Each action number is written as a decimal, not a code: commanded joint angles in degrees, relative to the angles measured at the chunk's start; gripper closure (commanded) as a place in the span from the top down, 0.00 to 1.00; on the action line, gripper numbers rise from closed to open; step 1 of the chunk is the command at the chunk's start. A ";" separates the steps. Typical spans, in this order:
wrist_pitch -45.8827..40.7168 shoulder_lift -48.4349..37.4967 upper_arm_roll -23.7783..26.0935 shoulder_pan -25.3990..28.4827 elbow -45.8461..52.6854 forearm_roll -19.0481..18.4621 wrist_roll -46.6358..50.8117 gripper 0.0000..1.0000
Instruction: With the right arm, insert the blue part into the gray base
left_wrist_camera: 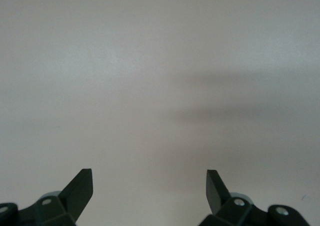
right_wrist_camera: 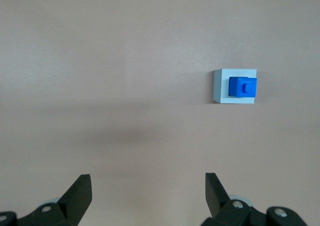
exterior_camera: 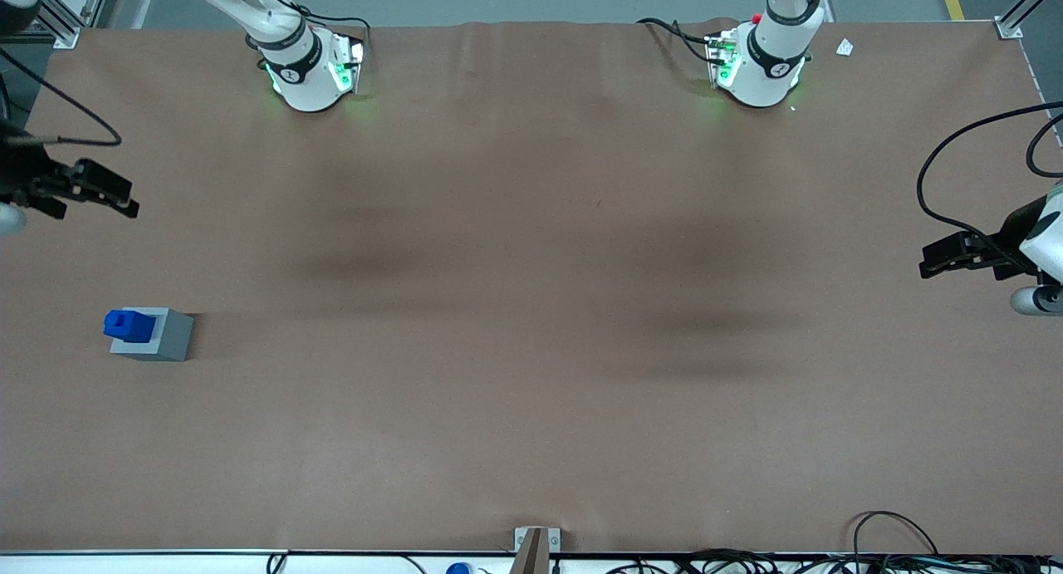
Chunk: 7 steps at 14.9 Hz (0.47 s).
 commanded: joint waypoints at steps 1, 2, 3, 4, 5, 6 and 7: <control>2.21 -7.83 -0.43 0.29 -8.30 0.59 0.87 1.00; 3.09 -8.63 -0.34 0.29 -9.45 0.59 0.87 1.00; 3.10 -9.16 -0.08 0.72 -9.63 0.59 1.04 1.00; 3.10 -9.34 0.79 0.99 -9.46 0.59 1.13 1.00; 2.92 -9.16 1.23 1.08 -9.02 0.33 2.35 1.00; 2.66 -8.99 1.50 1.60 -7.98 -0.11 3.41 1.00; 2.31 -8.81 1.85 2.04 -6.92 -0.20 3.68 1.00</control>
